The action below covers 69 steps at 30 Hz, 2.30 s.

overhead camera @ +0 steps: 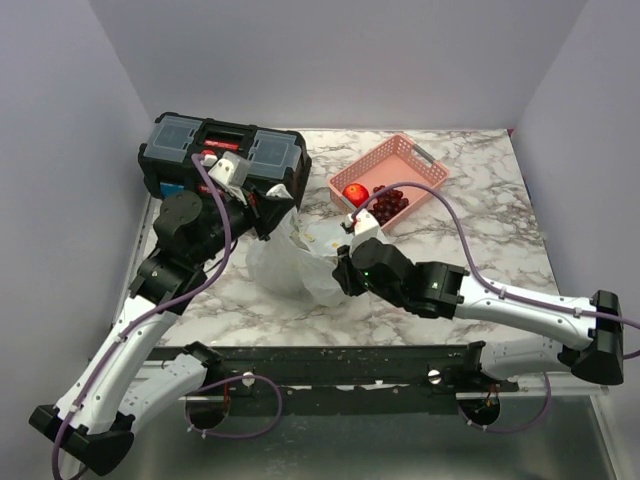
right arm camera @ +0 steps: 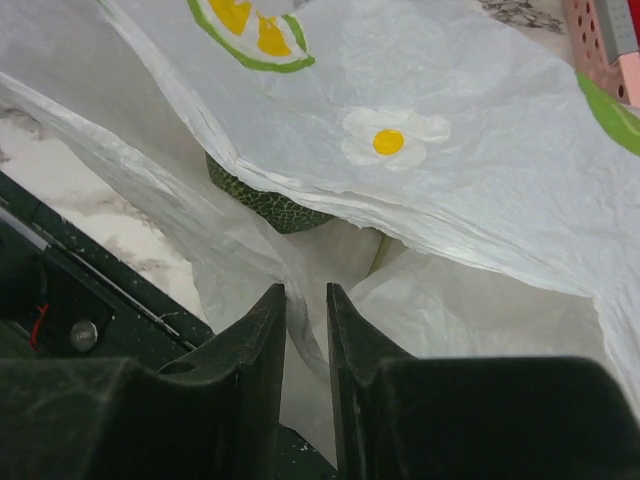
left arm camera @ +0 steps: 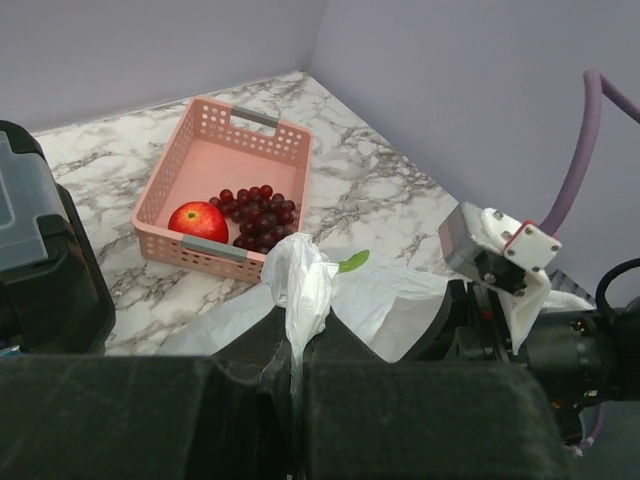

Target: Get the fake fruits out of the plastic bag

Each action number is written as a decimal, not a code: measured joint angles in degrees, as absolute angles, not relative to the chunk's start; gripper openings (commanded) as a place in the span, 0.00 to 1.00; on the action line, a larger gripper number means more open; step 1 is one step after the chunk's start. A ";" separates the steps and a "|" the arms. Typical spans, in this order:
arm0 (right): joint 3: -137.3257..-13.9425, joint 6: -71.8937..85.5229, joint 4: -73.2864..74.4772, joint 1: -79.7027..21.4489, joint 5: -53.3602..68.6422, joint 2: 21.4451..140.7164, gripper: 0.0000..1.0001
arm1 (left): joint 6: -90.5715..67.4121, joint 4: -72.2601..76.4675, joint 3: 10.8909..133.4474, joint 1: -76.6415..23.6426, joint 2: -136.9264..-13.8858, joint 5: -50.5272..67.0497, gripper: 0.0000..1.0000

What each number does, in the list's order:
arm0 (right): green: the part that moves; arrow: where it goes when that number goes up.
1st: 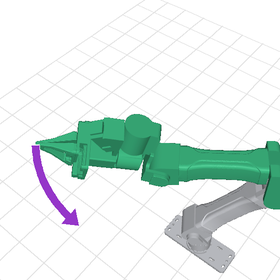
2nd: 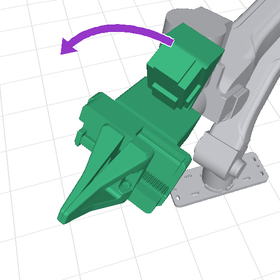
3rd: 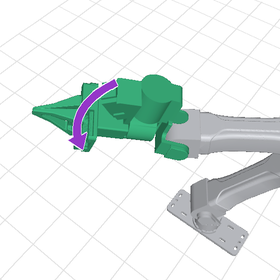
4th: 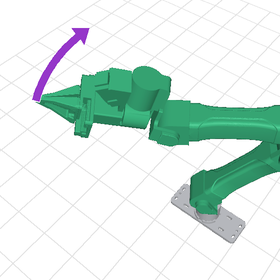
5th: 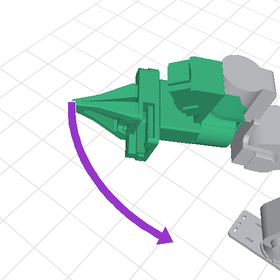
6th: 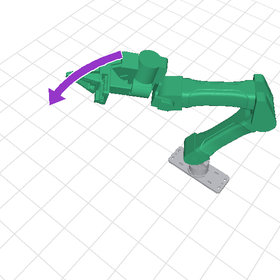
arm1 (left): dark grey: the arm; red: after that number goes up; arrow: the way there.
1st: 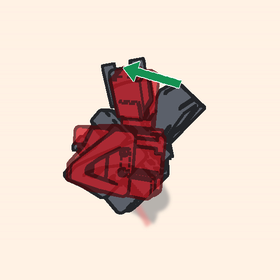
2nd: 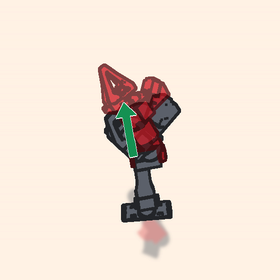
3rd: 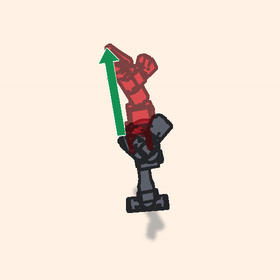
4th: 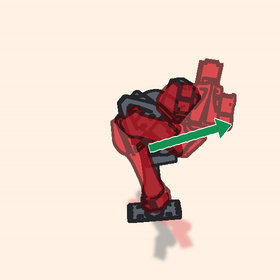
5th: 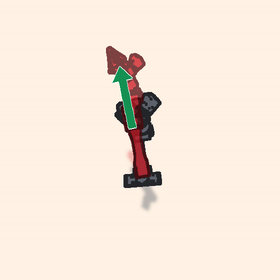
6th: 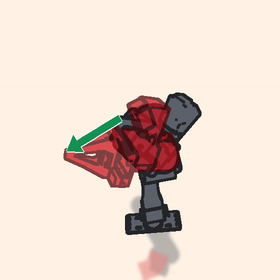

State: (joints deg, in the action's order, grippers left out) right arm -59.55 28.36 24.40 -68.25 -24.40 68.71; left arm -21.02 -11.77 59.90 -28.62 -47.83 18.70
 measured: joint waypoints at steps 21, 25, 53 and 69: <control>-58.02 33.69 20.97 -68.23 -15.51 58.33 0.44 | -20.73 -6.07 56.05 -28.62 -41.43 18.65 0.00; -58.06 33.47 21.34 -68.25 -16.60 58.96 0.26 | -20.73 -5.96 55.81 -28.62 -41.56 18.65 0.00; -63.24 20.23 20.03 -66.52 -17.17 88.16 0.71 | -20.60 -5.26 55.79 -28.62 -42.06 18.79 0.00; -54.96 16.53 9.50 -66.37 -18.04 97.32 0.61 | -22.33 -7.40 55.31 -28.62 -45.34 20.45 0.00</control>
State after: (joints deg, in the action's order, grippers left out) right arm -54.96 16.53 9.50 -66.37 -18.04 97.32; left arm -22.33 -7.40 55.31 -28.62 -45.34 20.45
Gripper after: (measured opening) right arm 0.776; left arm 0.003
